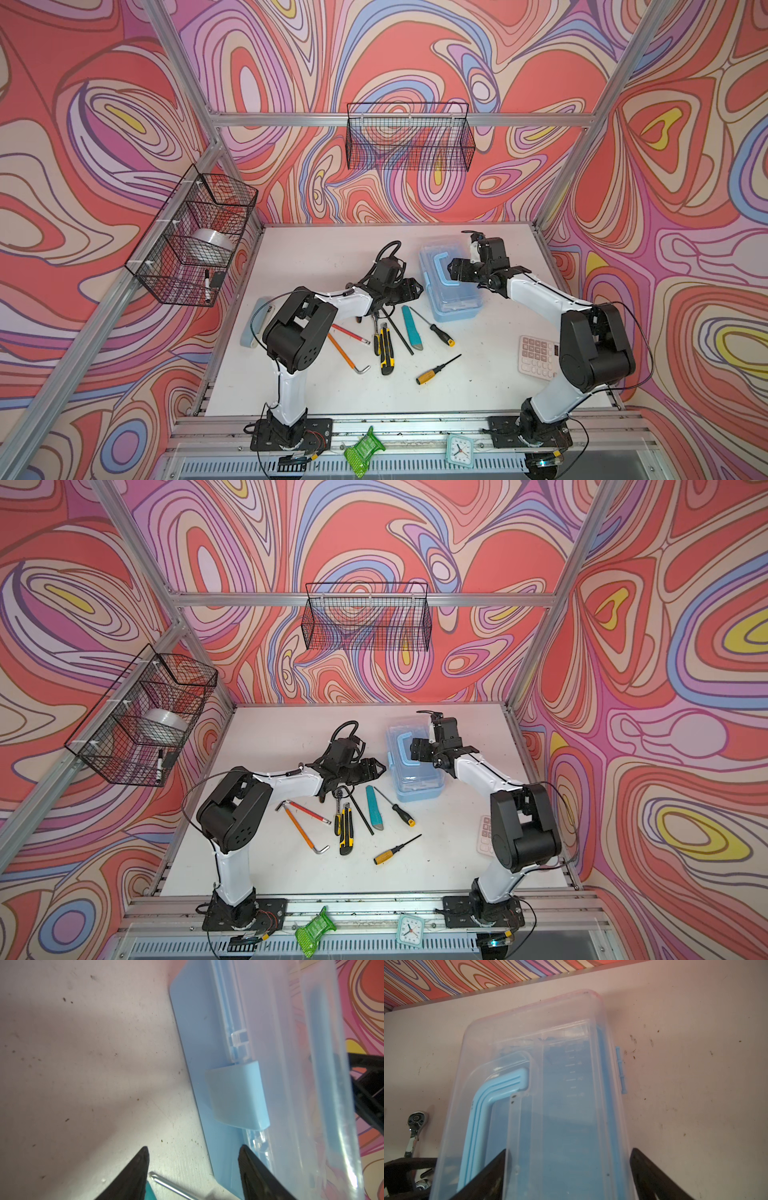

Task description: Pack the tool kit

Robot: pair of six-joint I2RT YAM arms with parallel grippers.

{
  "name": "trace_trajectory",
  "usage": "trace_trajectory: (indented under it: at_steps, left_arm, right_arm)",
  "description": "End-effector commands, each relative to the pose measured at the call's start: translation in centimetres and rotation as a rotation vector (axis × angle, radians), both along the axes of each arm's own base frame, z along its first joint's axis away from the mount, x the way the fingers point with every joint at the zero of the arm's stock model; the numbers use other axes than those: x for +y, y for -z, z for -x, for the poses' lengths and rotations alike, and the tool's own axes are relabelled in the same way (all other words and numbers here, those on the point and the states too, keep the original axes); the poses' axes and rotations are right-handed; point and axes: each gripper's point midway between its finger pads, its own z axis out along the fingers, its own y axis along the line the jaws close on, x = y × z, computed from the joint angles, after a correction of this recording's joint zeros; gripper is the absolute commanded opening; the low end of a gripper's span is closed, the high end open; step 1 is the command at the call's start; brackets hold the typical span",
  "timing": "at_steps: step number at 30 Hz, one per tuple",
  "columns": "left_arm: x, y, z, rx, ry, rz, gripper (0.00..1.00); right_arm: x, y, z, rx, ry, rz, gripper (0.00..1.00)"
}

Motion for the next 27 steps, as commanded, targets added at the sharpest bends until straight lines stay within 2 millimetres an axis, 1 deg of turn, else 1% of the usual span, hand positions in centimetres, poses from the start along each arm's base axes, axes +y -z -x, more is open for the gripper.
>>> trace_trajectory:
  at_steps: [1, 4, 6, 8, 15, 22, 25, 26, 27]
  left_arm:
    - [-0.6, -2.8, -0.4, -0.039, -0.016, 0.084, 0.70]
    - [-0.9, -3.2, -0.5, -0.044, -0.012, 0.100, 0.72]
    - [-1.0, -3.5, -0.7, -0.047, -0.012, 0.110, 0.73]
    - [-1.1, -3.7, -0.8, -0.048, -0.017, 0.120, 0.74]
    - [-1.5, -4.2, -1.2, -0.046, -0.024, 0.156, 0.80]
    - [-2.2, -5.9, -1.7, -0.067, -0.020, 0.207, 0.78]
    - [-2.3, -6.4, -1.8, -0.069, -0.018, 0.210, 0.78]
    - [-2.4, -6.5, -1.9, -0.070, -0.019, 0.214, 0.78]
    - [-2.5, -6.7, -1.9, -0.073, -0.020, 0.223, 0.78]
  right_arm:
    - [-0.3, 3.9, 1.7, 0.133, -0.006, 0.024, 0.90]
    - [0.1, 4.9, 2.2, 0.150, -0.025, -0.001, 0.86]
    - [0.0, 5.5, 2.4, 0.168, -0.021, -0.033, 0.82]
    - [-0.3, 6.0, 2.6, 0.177, -0.015, -0.068, 0.80]
    - [-0.9, 6.8, 2.9, 0.189, -0.013, -0.154, 0.77]
    - [-1.0, 7.5, 3.1, 0.198, -0.008, -0.245, 0.77]
    - [-0.8, 7.3, 3.0, 0.188, -0.012, -0.288, 0.77]
    - [-0.7, 8.2, 3.2, 0.209, -0.012, -0.302, 0.77]
    - [-0.6, 8.3, 3.1, 0.209, -0.012, -0.319, 0.76]
